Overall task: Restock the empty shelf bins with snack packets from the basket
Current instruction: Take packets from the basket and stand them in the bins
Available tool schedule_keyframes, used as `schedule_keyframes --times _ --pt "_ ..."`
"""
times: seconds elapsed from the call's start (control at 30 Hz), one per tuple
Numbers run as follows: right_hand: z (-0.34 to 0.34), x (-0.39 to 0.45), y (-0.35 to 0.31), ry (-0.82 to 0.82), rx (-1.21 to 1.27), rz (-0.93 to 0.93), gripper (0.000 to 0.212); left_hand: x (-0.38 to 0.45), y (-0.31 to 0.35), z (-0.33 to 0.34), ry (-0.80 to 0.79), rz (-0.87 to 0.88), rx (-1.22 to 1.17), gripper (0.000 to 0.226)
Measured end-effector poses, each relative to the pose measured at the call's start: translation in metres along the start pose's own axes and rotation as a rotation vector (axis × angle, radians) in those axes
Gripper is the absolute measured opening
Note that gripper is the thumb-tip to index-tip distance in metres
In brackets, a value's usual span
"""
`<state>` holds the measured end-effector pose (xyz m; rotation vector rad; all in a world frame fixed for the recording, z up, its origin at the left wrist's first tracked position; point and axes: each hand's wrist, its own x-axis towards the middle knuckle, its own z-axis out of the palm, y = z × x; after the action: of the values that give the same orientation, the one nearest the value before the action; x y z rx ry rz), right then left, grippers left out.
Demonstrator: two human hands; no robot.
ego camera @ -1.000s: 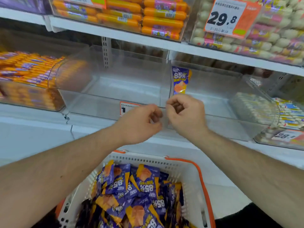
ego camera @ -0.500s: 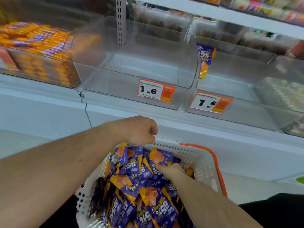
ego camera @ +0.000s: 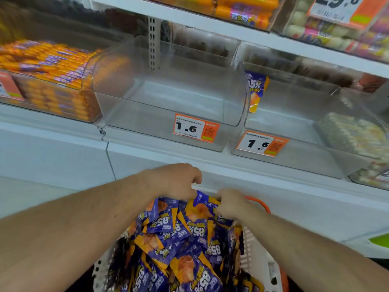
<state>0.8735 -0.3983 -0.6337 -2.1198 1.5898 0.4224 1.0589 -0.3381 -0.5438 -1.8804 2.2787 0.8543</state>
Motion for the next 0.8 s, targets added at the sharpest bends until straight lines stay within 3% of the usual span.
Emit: schedule_keyframes --times 0.07,0.13,0.23,0.3,0.37,0.5,0.63,0.8 --pt "-0.037 -0.019 -0.008 -0.006 -0.11 -0.147 0.007 0.0 0.006 0.002 0.016 0.012 -0.002 0.061" --pt "-0.07 -0.04 -0.019 -0.05 -0.143 -0.273 0.025 0.0 0.016 0.002 0.016 0.034 -0.022 0.063" --pt "-0.105 -0.066 -0.032 -0.041 -0.173 -0.431 0.017 0.002 0.027 0.003 0.107 0.086 -0.162 0.017" --pt "-0.119 -0.074 -0.031 0.056 -0.138 -0.443 0.017 -0.001 0.032 0.0 0.205 0.088 -0.241 0.018" --pt "-0.126 -0.075 -0.022 0.194 0.047 -0.406 0.021 -0.003 0.032 -0.004 0.28 0.061 -0.354 0.007" --pt "-0.133 -0.078 0.001 0.307 0.78 -0.269 0.031 -0.011 0.028 -0.008 0.398 0.033 -0.68 0.014" --pt "-0.127 -0.091 0.01 0.178 0.875 -0.245 0.012 -0.024 0.038 -0.01 0.473 0.062 -1.081 0.02" --pt "-0.134 -0.094 0.006 0.167 1.074 -0.246 0.007 -0.018 0.057 -0.024 0.486 0.092 -1.217 0.014"
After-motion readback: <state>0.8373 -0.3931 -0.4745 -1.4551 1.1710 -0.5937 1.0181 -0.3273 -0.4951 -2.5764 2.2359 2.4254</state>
